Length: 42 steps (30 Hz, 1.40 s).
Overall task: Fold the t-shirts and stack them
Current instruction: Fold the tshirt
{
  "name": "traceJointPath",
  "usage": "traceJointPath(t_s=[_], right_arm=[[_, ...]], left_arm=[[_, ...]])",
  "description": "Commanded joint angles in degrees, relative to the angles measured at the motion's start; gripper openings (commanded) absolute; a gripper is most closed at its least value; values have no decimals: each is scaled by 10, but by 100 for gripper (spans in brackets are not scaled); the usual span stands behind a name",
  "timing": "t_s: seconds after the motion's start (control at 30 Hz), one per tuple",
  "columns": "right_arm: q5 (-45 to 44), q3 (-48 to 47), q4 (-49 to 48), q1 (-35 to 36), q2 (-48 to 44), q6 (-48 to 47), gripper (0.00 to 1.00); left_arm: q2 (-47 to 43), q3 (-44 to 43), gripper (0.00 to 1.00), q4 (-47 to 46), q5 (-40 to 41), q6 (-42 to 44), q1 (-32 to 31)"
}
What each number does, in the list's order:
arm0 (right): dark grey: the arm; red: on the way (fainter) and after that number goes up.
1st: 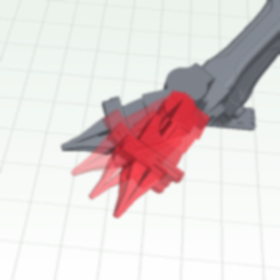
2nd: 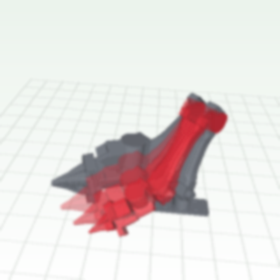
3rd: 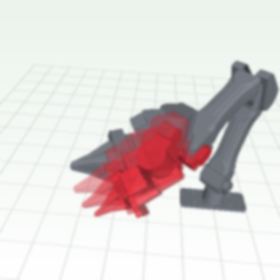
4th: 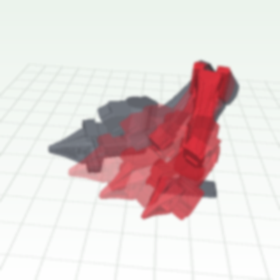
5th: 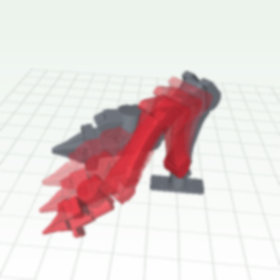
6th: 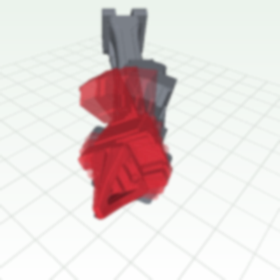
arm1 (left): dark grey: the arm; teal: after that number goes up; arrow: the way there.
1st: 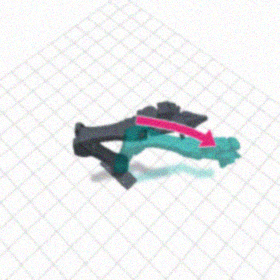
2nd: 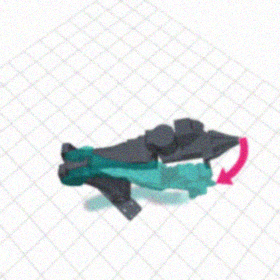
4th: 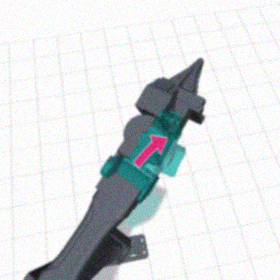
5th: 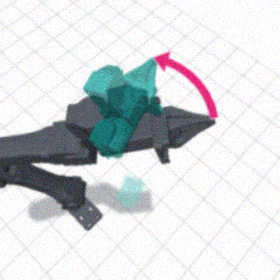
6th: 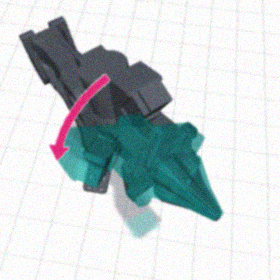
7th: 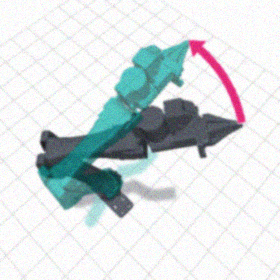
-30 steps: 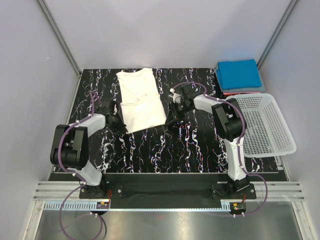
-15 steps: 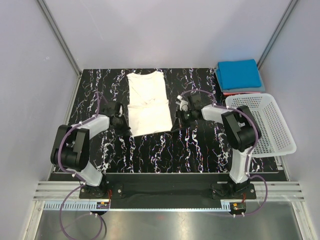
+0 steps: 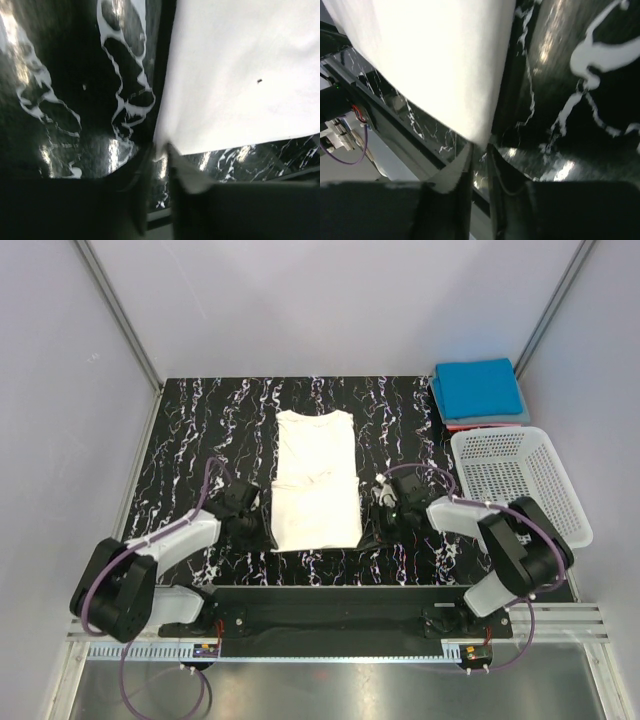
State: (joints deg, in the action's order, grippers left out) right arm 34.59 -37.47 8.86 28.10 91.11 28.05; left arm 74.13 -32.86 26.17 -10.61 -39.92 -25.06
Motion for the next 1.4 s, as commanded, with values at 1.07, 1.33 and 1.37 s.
traceJointPath(t_s=[1.07,1.33,1.37], right_arm=[[-167,-384,94,11,229,-38,0],[-189,-472,128,-8,286,-68,0],[-189,-478,130,-10,293,-70,0]], left_arm=[[304,-367,0,-16,61,52,28],[361,-421,0,-29,43,52,62],[364,-425,0,-31,38,51,64]])
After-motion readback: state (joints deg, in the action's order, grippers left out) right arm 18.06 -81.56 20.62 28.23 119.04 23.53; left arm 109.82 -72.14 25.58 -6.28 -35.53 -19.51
